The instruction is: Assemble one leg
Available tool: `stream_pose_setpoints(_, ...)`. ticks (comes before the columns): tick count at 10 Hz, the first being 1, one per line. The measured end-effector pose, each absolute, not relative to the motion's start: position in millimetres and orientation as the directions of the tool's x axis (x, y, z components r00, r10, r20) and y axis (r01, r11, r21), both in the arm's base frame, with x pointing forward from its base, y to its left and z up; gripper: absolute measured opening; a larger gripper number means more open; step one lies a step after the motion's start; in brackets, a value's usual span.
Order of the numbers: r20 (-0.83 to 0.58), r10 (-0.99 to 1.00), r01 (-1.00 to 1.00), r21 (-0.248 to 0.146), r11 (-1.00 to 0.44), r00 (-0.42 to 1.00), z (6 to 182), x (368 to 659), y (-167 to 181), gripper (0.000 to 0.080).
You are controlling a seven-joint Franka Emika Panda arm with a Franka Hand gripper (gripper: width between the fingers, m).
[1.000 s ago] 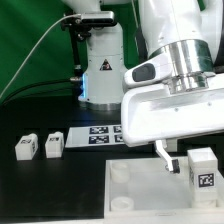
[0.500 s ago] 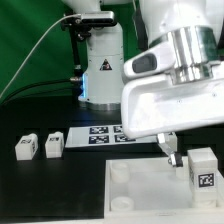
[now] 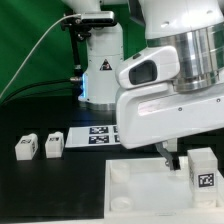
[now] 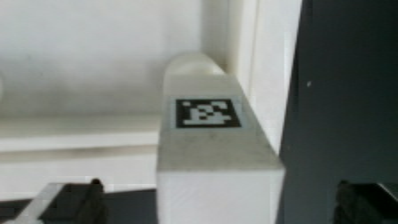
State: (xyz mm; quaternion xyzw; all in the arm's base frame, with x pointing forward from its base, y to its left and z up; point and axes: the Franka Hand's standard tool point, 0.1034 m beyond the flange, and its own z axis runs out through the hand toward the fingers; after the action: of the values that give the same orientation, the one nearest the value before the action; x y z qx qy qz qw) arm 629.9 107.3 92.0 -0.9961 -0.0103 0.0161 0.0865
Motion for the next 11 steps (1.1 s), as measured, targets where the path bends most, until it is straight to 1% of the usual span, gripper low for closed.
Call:
stream_pose_setpoints(1, -0.111, 0.040, 0.021, -0.170, -0.985, 0.993, 88.2, 625.5, 109.0, 0.0649)
stream_pose_setpoints(2, -0.119, 0.040, 0.020, -0.170, -0.985, 0.992, 83.9, 626.5, 109.3, 0.0649)
stream_pose_setpoints(4, -0.071, 0.031, 0.019, -0.165, -0.986, 0.997, 82.4, 632.3, 108.6, 0.0649)
stream_pose_setpoints(5, -0.070, 0.030, 0.018, -0.164, -0.986, 0.997, 81.2, 631.5, 108.3, 0.0649)
stream_pose_setpoints(6, -0.071, 0.030, 0.018, -0.164, -0.986, 0.997, 81.0, 631.5, 108.1, 0.0515)
stream_pose_setpoints(7, -0.074, 0.015, 0.003, -0.164, -0.987, 0.997, 80.7, 631.4, 108.2, 0.0515)
stream_pose_setpoints(8, -0.078, -0.007, -0.019, -0.162, -0.987, 0.997, 80.4, 631.3, 108.1, 0.0376)
stream_pose_setpoints(9, -0.078, -0.011, -0.023, -0.162, -0.987, 0.997, 80.4, 631.3, 108.0, 0.0292)
stream_pose_setpoints(10, -0.083, -0.120, -0.131, -0.152, -0.980, 0.989, 79.7, 632.0, 108.1, 0.0292)
stream_pose_setpoints(11, -0.078, -0.300, -0.308, -0.137, -0.941, 0.951, 79.8, 630.8, 107.0, 0.0292)
